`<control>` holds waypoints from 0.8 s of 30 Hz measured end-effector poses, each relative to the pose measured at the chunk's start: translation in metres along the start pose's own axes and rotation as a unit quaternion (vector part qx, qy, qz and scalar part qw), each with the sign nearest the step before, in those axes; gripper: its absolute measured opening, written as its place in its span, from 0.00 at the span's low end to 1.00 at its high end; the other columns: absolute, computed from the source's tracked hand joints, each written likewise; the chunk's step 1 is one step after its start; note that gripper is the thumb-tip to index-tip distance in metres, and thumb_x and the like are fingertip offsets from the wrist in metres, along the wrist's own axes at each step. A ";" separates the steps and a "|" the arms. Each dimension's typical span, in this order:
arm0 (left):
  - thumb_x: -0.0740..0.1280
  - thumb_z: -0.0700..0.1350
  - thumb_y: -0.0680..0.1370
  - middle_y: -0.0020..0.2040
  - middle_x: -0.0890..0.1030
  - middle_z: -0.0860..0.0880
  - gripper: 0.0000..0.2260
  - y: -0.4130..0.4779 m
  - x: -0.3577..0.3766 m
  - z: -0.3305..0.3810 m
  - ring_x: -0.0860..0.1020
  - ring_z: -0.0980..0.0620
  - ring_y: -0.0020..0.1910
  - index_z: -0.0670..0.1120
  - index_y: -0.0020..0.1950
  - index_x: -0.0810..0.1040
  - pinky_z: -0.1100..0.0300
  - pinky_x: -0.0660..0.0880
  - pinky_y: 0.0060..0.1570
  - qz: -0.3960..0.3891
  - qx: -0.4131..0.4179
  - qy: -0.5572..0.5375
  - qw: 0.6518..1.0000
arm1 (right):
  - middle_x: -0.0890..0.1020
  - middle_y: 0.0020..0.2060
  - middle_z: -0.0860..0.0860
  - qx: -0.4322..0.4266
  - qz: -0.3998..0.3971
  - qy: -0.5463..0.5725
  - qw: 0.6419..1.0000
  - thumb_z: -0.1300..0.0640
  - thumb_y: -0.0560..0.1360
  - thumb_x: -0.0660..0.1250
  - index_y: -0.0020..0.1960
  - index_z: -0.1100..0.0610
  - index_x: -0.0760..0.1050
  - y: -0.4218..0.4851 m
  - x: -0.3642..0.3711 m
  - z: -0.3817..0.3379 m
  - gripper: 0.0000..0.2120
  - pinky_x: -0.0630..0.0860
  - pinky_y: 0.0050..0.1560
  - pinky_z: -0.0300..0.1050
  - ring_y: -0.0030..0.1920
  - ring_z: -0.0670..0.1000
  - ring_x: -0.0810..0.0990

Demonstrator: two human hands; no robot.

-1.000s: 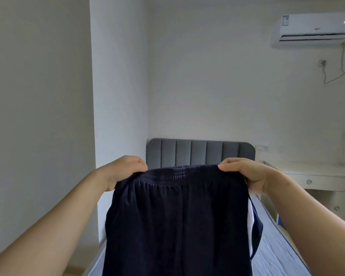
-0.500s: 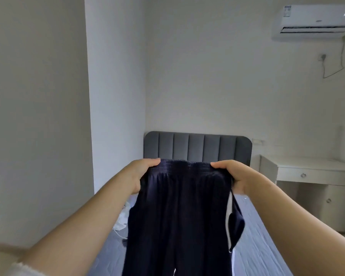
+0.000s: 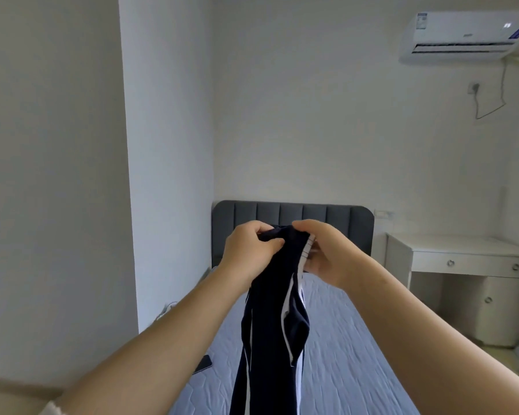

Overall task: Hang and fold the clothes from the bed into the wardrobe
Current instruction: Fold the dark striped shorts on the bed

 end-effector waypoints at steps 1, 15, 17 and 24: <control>0.69 0.40 0.73 0.49 0.79 0.50 0.09 0.000 0.000 -0.003 0.78 0.52 0.47 0.49 0.52 0.77 0.62 0.75 0.44 -0.013 -0.026 -0.047 0.998 | 0.79 0.34 0.56 0.010 -0.002 0.033 0.999 0.57 0.76 0.65 0.45 0.63 0.75 0.000 -0.002 0.000 0.08 0.80 0.33 0.44 0.33 0.53 0.80; 0.68 0.32 0.70 0.40 0.81 0.46 0.11 -0.004 0.005 0.003 0.81 0.46 0.44 0.46 0.47 0.81 0.52 0.78 0.49 -0.100 -0.048 -0.170 0.979 | 0.86 0.39 0.54 -0.037 -0.114 0.005 0.993 0.74 0.76 0.50 0.47 0.62 0.79 -0.007 0.011 -0.004 0.19 0.79 0.37 0.36 0.40 0.49 0.85; 0.69 0.30 0.68 0.40 0.80 0.46 0.13 -0.002 0.000 0.003 0.80 0.47 0.43 0.47 0.45 0.79 0.54 0.79 0.47 -0.065 -0.031 -0.128 0.989 | 0.86 0.41 0.54 -0.044 -0.143 0.007 0.989 0.76 0.74 0.48 0.46 0.62 0.79 -0.010 0.013 -0.006 0.22 0.79 0.38 0.36 0.43 0.50 0.85; 0.57 0.24 0.70 0.42 0.74 0.46 0.18 0.016 -0.024 0.009 0.74 0.51 0.36 0.45 0.47 0.73 0.62 0.71 0.31 -0.038 -0.063 -0.167 0.983 | 0.78 0.52 0.48 -0.227 0.026 -0.238 0.944 0.69 0.73 0.61 0.56 0.51 0.75 -0.010 -0.001 -0.030 0.18 0.74 0.39 0.27 0.47 0.45 0.77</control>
Point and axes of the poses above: each hand's wrist, its own y-axis towards the middle knuckle, its own x-axis out of the palm, z = x × y, the point moved 6 cm from there along y, towards the middle knuckle
